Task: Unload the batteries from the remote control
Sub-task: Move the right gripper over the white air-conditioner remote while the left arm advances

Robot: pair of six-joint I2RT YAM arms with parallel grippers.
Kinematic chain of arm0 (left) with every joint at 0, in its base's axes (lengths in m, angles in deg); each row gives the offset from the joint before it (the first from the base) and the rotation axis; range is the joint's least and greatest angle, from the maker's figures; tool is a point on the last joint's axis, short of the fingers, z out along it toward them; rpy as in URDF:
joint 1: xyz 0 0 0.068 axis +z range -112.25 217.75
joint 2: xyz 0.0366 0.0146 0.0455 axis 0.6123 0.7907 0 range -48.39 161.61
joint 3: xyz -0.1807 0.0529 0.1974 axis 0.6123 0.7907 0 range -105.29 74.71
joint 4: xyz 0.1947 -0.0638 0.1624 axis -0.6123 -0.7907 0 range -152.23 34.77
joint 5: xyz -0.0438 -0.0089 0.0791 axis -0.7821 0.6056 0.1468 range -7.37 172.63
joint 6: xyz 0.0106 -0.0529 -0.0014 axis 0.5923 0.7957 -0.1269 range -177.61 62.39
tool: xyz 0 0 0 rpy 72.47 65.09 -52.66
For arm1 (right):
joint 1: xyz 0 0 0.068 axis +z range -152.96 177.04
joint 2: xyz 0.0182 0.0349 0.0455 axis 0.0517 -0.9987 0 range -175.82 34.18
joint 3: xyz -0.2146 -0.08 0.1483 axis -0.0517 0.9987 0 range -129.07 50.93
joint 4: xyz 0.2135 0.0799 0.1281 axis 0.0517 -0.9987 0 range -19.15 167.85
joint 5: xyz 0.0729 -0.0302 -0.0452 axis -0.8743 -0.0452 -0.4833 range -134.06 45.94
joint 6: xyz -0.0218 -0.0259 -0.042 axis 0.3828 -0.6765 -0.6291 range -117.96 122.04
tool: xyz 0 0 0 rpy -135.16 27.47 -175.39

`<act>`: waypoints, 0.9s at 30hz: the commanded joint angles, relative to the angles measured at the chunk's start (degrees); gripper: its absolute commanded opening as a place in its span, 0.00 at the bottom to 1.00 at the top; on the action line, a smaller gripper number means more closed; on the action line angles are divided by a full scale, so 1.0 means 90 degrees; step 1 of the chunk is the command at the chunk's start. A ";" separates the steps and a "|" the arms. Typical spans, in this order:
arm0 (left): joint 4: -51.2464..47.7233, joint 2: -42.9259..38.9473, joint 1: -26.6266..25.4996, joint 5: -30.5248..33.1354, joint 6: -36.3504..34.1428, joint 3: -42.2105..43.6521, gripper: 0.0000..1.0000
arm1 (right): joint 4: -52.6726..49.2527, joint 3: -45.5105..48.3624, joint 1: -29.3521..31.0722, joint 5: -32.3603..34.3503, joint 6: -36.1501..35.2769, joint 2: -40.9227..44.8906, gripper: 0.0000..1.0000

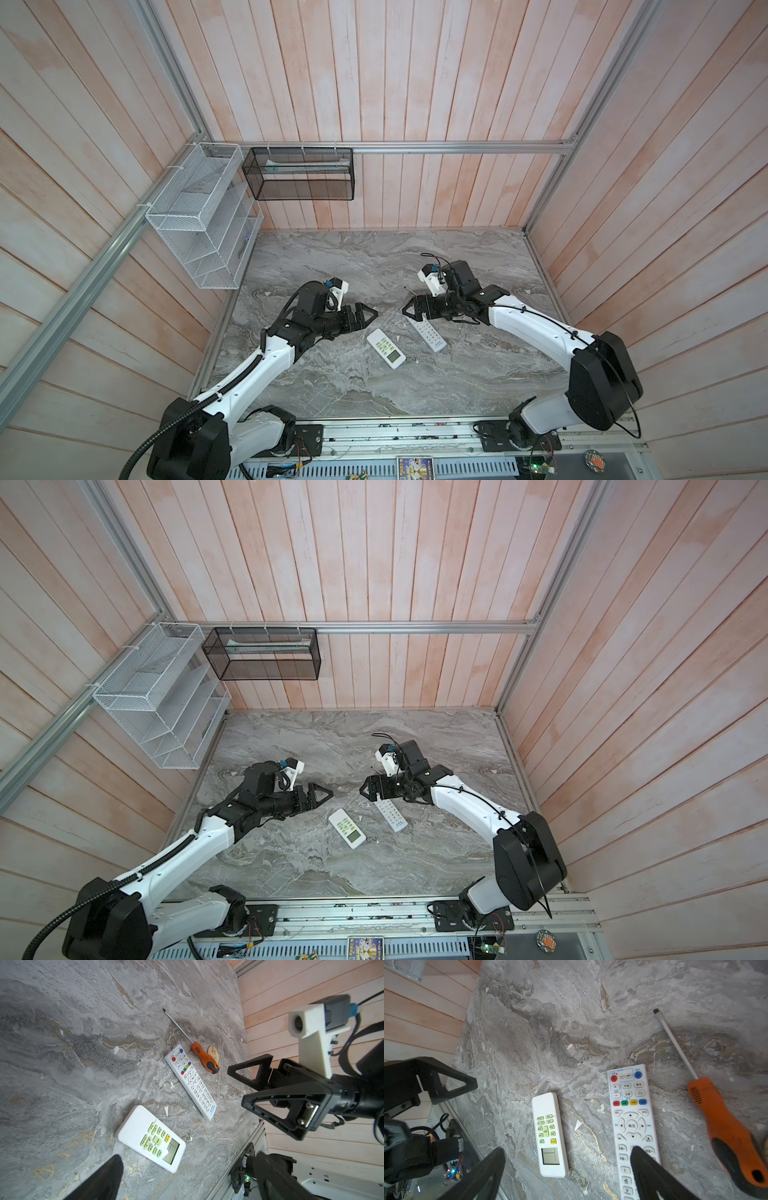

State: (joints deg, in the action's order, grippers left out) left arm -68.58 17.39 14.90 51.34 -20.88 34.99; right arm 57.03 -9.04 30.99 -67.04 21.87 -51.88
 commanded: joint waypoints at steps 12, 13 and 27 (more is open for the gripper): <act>-0.0237 -0.0192 -0.0020 -0.0003 -0.0019 0.0296 1.00 | -0.0550 -0.0427 0.0549 0.0492 -0.0227 -0.0381 0.96; -0.0255 -0.0247 -0.0020 0.0018 -0.0001 0.0318 1.00 | -0.0553 -0.0417 0.0596 0.0475 -0.0222 -0.0392 0.96; -0.0588 -0.1241 -0.0001 0.0390 0.0371 0.0783 1.00 | -0.0723 -0.0771 0.1607 0.0615 -0.0328 -0.0970 0.95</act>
State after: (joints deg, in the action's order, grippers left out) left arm -72.60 7.47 14.92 53.35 -18.69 40.96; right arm 52.40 -14.04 43.60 -62.98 19.93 -58.77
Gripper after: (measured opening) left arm 0.999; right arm 0.956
